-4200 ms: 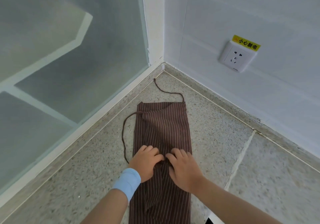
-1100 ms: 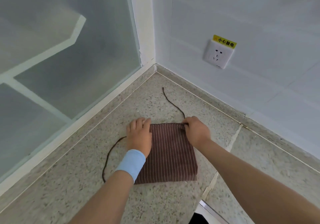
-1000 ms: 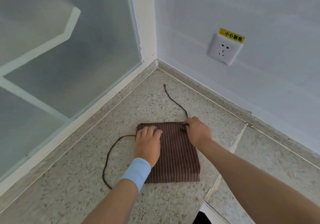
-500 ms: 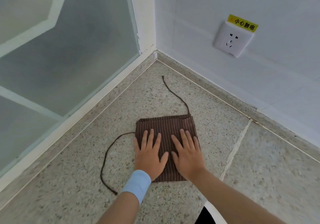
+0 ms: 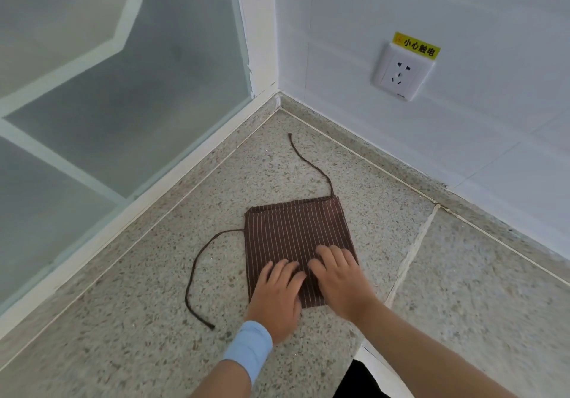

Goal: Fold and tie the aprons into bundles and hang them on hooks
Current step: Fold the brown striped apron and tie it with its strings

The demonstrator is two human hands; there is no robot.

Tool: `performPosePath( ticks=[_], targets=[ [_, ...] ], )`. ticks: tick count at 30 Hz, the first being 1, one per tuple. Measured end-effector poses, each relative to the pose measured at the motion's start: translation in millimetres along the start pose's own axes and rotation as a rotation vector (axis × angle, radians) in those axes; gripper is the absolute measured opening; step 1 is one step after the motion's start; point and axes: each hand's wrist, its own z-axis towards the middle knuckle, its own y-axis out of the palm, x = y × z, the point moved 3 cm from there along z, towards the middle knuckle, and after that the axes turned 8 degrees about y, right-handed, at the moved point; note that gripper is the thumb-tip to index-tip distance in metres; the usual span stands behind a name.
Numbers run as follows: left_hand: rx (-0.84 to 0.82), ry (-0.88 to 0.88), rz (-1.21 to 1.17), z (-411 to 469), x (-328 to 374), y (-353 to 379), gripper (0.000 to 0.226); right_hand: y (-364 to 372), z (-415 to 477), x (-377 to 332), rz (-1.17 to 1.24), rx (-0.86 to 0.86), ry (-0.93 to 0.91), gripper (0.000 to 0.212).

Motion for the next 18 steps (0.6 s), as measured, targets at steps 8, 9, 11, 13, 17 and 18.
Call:
performPosePath(
  ticks=[8,9,11,13,17,18],
  targets=[
    [-0.162,0.022,-0.125,-25,-25,10,0.089,-7,-32,23,0.101,-0.262,-0.086,0.050],
    [-0.164,0.008,-0.142,-25,-28,6,0.090,-8,-32,24,0.102,-0.284,-0.071,0.047],
    [-0.191,-0.016,-0.169,-27,-31,-1,0.087,-13,-30,25,0.101,-0.312,-0.045,0.041],
    [-0.201,-0.019,-0.163,-30,-31,-9,0.078,-22,-28,25,0.100,-0.299,-0.036,0.035],
    [-0.251,-0.062,-0.257,-30,-31,-27,0.055,-45,-24,29,0.119,-0.299,-0.004,0.023],
    [-0.265,-0.098,-0.312,-29,-33,-31,0.050,-48,-23,32,0.159,-0.260,-0.003,0.023]
  ],
)
